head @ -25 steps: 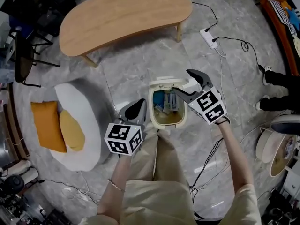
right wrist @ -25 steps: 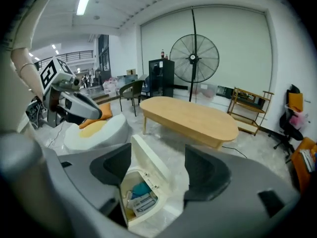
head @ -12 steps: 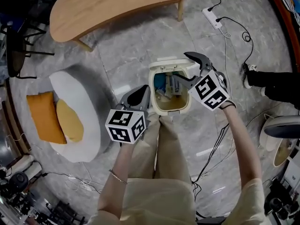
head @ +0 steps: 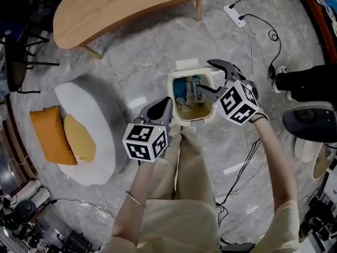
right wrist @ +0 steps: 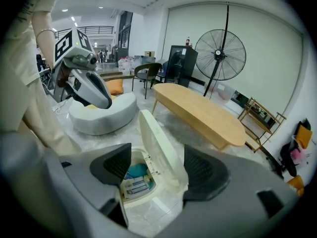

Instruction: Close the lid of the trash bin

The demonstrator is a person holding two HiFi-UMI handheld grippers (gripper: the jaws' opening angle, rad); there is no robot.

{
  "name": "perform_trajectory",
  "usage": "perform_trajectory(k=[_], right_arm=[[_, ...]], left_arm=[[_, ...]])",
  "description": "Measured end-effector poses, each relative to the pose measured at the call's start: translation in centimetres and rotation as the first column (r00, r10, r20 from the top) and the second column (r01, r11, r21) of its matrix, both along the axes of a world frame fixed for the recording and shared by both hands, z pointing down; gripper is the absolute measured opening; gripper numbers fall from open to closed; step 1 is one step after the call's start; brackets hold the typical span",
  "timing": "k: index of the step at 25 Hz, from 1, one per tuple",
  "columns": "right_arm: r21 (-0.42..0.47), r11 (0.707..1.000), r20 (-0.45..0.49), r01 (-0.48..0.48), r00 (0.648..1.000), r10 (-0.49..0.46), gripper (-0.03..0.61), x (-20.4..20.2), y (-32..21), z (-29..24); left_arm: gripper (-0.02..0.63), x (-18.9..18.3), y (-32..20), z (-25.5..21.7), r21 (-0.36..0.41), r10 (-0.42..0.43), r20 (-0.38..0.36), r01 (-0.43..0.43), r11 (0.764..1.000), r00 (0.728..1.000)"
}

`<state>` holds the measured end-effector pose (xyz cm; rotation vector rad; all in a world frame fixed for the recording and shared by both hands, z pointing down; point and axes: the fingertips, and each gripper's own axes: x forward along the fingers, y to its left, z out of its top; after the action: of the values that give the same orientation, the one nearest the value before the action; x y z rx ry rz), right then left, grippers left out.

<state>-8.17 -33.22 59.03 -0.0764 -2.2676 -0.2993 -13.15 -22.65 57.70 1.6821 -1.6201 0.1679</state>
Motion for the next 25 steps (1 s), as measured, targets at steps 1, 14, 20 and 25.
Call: perform_trajectory(k=[1,14,20,25], right_arm=[[0.007,1.000,-0.006,0.002,1.000,-0.002,0.322,0.2,0.2,0.0],[-0.031,0.999,0.020,-0.039,0.999,0.040,0.322,2.9,3.4,0.7],[-0.106,0.992,0.084,-0.065,0.994,0.074,0.322,4.1,5.4,1.5],[-0.117,0.992,0.076,-0.042,0.996,0.051,0.322,5.4,7.2,2.8]], left_arm=[[0.023,0.2,0.2,0.1,-0.001,0.006,-0.003,-0.006,1.000,1.000],[0.023,2.6,2.8,1.8,-0.006,0.036,-0.031,-0.036,0.999,0.999],[0.023,4.1,4.9,2.9,-0.027,0.014,-0.028,-0.015,1.000,0.999],[0.023,5.4,6.3,3.3,-0.028,-0.029,-0.031,0.029,0.999,0.999]])
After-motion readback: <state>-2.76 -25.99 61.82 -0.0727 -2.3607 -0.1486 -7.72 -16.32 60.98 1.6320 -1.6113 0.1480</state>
